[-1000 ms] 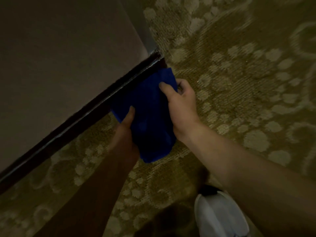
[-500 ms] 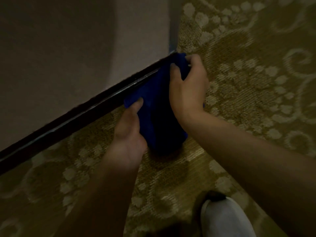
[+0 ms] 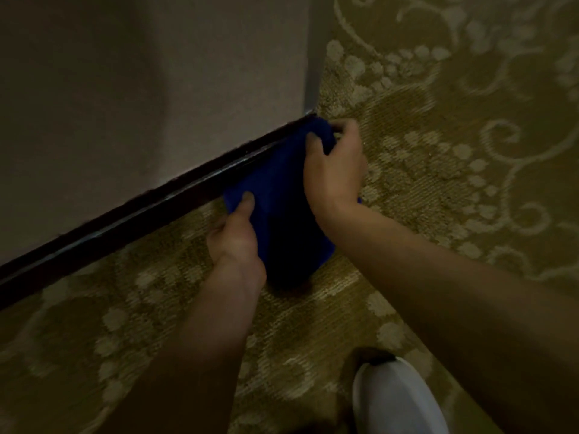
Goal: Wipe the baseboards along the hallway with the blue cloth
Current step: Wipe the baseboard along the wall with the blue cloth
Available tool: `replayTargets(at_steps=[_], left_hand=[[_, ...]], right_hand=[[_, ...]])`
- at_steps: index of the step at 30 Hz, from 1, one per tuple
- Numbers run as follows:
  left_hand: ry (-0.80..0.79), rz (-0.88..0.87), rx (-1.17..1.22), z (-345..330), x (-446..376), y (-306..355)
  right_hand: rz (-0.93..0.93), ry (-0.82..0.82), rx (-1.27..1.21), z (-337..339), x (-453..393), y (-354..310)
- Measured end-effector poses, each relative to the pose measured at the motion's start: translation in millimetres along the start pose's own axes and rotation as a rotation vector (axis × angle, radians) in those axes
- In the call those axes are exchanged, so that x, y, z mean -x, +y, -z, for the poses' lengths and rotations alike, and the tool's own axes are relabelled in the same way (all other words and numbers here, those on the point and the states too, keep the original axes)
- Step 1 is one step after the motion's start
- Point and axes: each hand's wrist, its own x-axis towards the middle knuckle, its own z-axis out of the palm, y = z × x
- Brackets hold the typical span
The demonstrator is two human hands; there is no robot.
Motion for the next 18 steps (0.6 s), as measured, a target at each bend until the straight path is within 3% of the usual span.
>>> replayTargets(at_steps=[4, 8, 10, 14, 16, 18], left_hand=[[-0.069, -0.026, 0.036, 7, 2, -7], [-0.093, -0.043, 0.038, 15, 4, -8], [-0.111, -0.042, 0.040, 17, 4, -9], [-0.166, -0.069, 0.001, 18, 9, -9], [-0.200, -0.062, -0.001, 21, 11, -9], [-0.241, -0.049, 0.028, 29, 8, -9]], right_hand=[[0.204, -0.013, 0.152, -15, 20, -7], [0.289, -0.163, 0.184, -19, 33, 1], [0.274, -0.161, 0.192, -12, 23, 4], [0.025, 0.050, 0.098, -2, -5, -4], [0.068, 0.043, 0.166, -8, 1, -7], [0.228, -0.023, 0.221, -17, 22, -7]])
